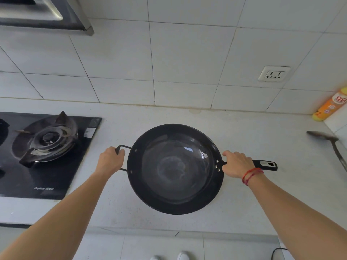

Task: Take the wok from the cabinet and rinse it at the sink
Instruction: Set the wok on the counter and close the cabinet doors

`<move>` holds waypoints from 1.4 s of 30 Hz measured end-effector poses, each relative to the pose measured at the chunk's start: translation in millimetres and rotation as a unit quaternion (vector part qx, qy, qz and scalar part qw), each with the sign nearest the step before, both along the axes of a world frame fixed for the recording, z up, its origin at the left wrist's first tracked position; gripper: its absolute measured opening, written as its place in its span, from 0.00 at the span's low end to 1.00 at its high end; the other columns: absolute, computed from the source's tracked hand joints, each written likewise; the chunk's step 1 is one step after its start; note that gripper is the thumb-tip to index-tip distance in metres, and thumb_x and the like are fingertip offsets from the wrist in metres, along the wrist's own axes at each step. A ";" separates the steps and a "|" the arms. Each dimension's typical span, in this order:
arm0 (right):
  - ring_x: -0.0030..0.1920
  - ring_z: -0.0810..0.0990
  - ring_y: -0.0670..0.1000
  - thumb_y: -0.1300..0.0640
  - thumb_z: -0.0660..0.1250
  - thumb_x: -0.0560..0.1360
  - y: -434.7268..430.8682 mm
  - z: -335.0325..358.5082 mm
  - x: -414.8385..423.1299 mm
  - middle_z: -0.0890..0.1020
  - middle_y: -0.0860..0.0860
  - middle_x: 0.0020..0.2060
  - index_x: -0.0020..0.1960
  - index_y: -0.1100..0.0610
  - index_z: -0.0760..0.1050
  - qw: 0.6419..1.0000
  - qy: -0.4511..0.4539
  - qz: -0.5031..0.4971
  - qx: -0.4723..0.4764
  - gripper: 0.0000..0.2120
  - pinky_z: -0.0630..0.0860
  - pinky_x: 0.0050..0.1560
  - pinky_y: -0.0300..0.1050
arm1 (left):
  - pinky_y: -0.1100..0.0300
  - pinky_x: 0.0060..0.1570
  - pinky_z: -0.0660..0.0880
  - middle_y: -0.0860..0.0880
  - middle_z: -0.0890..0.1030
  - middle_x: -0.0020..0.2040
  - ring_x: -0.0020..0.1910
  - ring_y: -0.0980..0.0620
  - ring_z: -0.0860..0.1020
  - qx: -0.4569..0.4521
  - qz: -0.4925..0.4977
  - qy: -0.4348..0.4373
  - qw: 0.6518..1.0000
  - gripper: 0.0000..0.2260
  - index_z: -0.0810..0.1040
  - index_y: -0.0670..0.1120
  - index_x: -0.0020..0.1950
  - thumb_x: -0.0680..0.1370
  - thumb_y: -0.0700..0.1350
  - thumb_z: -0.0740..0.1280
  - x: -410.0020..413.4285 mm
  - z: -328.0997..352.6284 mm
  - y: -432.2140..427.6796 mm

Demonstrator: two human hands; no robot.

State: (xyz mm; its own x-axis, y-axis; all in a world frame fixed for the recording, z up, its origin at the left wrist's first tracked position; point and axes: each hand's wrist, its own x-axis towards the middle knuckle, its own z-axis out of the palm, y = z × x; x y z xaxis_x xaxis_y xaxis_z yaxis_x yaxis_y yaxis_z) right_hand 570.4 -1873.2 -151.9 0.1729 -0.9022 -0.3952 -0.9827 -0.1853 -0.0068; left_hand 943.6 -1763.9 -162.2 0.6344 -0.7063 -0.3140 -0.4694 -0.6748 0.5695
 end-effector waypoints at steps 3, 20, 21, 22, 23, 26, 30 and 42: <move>0.60 0.75 0.57 0.51 0.64 0.76 -4.7 -7.3 -8.5 0.78 0.54 0.59 0.71 0.51 0.65 0.999 0.032 0.006 -0.001 0.24 0.70 0.60 0.52 | 0.49 0.48 0.77 0.39 0.82 0.49 0.46 0.42 0.81 -0.041 0.042 0.041 0.997 0.11 0.76 0.38 0.53 0.84 0.45 0.58 4.2 -3.5 -3.2; 0.41 0.73 0.53 0.44 0.65 0.77 -22.9 -40.2 -26.8 0.76 0.48 0.38 0.46 0.50 0.71 0.993 0.095 0.032 -0.067 0.10 0.68 0.50 0.46 | 0.53 0.40 0.70 0.42 0.75 0.40 0.35 0.46 0.69 -0.058 0.125 0.149 0.979 0.12 0.78 0.37 0.54 0.80 0.32 0.55 11.9 -13.5 -21.8; 0.40 0.73 0.52 0.45 0.65 0.77 -23.2 -39.9 -26.7 0.76 0.48 0.37 0.46 0.50 0.71 0.992 0.095 0.033 -0.072 0.09 0.68 0.51 0.46 | 0.51 0.41 0.70 0.43 0.75 0.40 0.35 0.46 0.69 -0.055 0.128 0.150 0.979 0.12 0.78 0.37 0.53 0.80 0.32 0.55 11.6 -13.1 -22.7; 0.40 0.73 0.52 0.45 0.65 0.77 -23.8 -39.3 -26.6 0.76 0.48 0.37 0.45 0.50 0.71 0.992 0.095 0.035 -0.074 0.09 0.69 0.53 0.47 | 0.51 0.42 0.71 0.43 0.75 0.40 0.35 0.46 0.70 -0.052 0.129 0.150 0.979 0.12 0.78 0.37 0.53 0.80 0.32 0.55 11.3 -13.4 -22.9; 0.40 0.73 0.52 0.46 0.65 0.77 -24.9 -38.5 -26.2 0.76 0.48 0.36 0.44 0.50 0.70 0.992 0.095 0.038 -0.077 0.09 0.69 0.54 0.47 | 0.51 0.42 0.71 0.43 0.75 0.40 0.34 0.46 0.70 -0.051 0.131 0.148 0.979 0.11 0.78 0.37 0.53 0.80 0.32 0.55 11.2 -14.1 -22.4; 0.40 0.73 0.52 0.46 0.65 0.76 -29.7 -35.1 -25.7 0.76 0.47 0.35 0.43 0.50 0.70 0.991 0.089 0.049 -0.088 0.09 0.69 0.55 0.47 | 0.52 0.39 0.71 0.43 0.75 0.40 0.34 0.47 0.70 -0.057 0.140 0.151 0.977 0.10 0.77 0.37 0.52 0.80 0.32 0.56 10.6 -14.4 -17.8; 0.39 0.73 0.52 0.48 0.65 0.76 -36.0 -22.5 -25.3 0.74 0.47 0.33 0.41 0.50 0.69 0.991 0.087 0.054 -0.090 0.09 0.68 0.53 0.47 | 0.56 0.32 0.66 0.43 0.73 0.37 0.31 0.48 0.66 -0.081 0.152 0.174 0.970 0.10 0.77 0.35 0.51 0.79 0.30 0.57 9.6 1.3 -14.5; 0.39 0.75 0.53 0.51 0.63 0.73 -52.6 46.6 -3.7 0.78 0.47 0.35 0.42 0.50 0.73 0.976 0.058 0.098 -0.185 0.03 0.64 0.46 0.46 | 0.58 0.29 0.65 0.28 0.80 0.52 0.28 0.50 0.68 -0.173 0.188 0.169 0.952 0.13 0.76 0.30 0.60 0.80 0.32 0.58 27.3 64.0 8.0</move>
